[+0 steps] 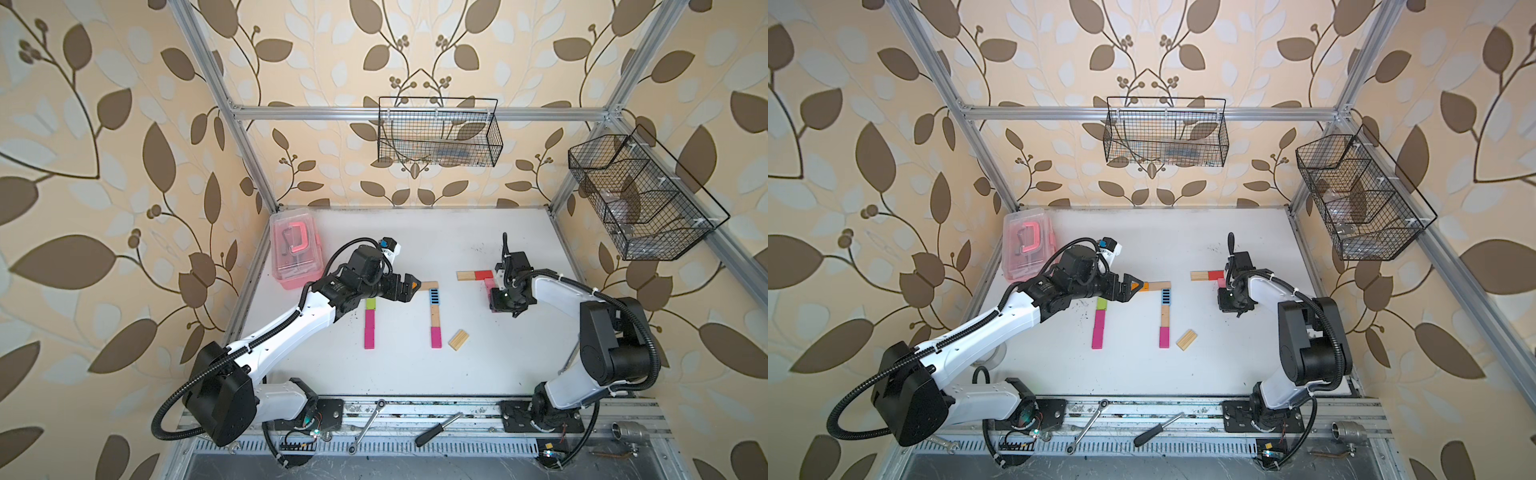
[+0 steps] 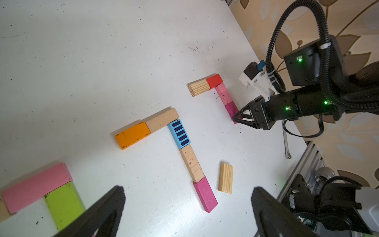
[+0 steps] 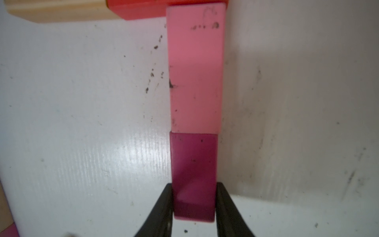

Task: Assemble the number 7 with building blocks
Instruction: Assemble the building block at the center of the board, then move the building block to the center of the board.

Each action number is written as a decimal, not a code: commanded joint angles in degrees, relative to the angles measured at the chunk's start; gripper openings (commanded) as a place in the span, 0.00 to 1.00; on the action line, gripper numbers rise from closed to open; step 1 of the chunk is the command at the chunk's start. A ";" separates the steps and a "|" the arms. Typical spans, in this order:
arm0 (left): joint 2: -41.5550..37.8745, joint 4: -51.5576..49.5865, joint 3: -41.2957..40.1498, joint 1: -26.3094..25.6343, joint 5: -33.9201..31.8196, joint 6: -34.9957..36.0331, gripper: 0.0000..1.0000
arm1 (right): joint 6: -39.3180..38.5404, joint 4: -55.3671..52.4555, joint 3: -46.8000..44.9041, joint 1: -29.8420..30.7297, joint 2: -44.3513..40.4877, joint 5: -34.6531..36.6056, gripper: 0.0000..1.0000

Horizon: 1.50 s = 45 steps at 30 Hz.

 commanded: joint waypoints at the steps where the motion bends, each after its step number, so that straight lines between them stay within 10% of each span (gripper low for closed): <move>1: -0.18 0.38 1.20 0.88 -0.06 1.23 0.99 | -1.17 -1.31 0.67 0.15 1.20 -0.40 0.35; 24: -0.35 0.90 1.00 1.31 0.00 1.06 0.99 | 3.52 -9.04 3.30 6.96 -8.32 4.73 0.61; 32: -0.50 1.25 0.96 1.28 0.28 0.60 0.99 | 13.80 -8.33 -0.97 18.50 -16.72 6.86 0.76; 45: -2.41 2.39 -0.27 1.26 0.85 0.00 0.99 | 32.98 5.00 -5.51 35.90 -7.33 13.67 0.80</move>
